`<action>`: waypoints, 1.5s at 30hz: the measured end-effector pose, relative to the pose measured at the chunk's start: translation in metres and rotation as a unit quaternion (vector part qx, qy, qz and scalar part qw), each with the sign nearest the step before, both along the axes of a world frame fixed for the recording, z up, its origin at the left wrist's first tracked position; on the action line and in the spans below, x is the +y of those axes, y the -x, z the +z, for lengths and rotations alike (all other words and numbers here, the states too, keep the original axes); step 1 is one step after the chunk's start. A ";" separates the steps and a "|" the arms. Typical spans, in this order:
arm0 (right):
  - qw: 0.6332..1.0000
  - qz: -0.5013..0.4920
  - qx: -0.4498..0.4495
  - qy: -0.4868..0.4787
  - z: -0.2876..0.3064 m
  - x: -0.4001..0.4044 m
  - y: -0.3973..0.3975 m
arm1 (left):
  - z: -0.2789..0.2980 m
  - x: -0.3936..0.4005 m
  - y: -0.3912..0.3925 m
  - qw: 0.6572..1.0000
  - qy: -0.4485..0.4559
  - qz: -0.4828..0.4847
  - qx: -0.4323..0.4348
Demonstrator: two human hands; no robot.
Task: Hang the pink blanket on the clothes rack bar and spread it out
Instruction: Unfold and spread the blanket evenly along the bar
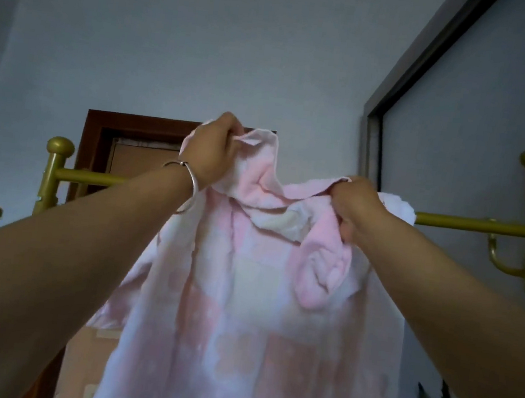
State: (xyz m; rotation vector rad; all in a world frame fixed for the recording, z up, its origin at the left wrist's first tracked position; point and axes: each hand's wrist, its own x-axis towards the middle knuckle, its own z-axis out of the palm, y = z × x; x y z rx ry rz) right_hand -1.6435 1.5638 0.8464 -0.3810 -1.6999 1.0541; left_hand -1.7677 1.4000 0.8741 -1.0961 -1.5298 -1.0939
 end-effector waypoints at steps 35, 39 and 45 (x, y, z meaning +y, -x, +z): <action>0.753 -0.343 -0.058 -0.559 0.002 -0.025 0.053 | -0.024 0.002 0.032 0.986 0.130 -0.019 0.106; 0.787 -0.365 -0.014 -0.498 0.018 -0.025 0.055 | -0.037 -0.013 0.053 0.967 0.096 0.115 0.208; 0.776 -0.256 -0.101 -0.568 0.018 -0.036 0.068 | -0.017 -0.017 0.052 0.995 0.021 0.010 0.097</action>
